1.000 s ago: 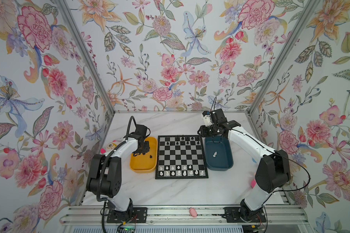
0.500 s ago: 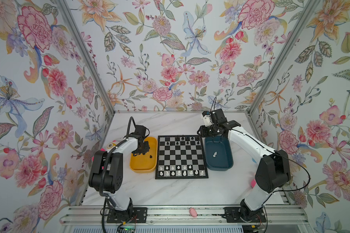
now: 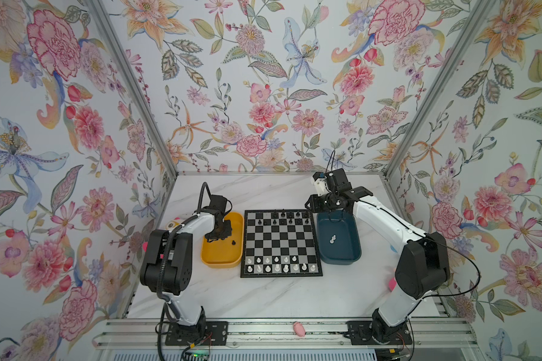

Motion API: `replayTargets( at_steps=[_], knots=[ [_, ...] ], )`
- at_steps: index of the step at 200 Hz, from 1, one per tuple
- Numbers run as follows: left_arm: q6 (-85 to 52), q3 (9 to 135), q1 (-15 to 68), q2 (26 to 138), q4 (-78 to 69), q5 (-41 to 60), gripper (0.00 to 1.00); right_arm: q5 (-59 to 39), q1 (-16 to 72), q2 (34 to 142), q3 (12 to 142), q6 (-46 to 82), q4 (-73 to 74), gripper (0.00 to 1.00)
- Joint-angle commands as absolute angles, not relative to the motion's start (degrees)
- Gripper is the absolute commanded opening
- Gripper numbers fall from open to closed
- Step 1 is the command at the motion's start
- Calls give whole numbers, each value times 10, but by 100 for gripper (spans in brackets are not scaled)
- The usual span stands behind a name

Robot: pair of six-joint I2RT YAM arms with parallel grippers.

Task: Set up the chess pieces on the board
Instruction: 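Close the left gripper on a black pawn in the yellow tray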

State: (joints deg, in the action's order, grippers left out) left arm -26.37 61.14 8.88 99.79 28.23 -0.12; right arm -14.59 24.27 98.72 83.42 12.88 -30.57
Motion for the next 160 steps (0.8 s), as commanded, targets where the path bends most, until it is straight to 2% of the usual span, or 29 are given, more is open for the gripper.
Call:
replayTargets(
  at_steps=[1,92,160],
  knots=[
    [-261,603,81,1006,283,11,22,-150,239,1003,826,136,-301,27],
    [-261,602,82,1009,282,17,13,-151,239,1005,823,137,-301,26],
    [-263,607,82,1007,288,20,10,-151,240,992,814,138,-300,26]
  ],
)
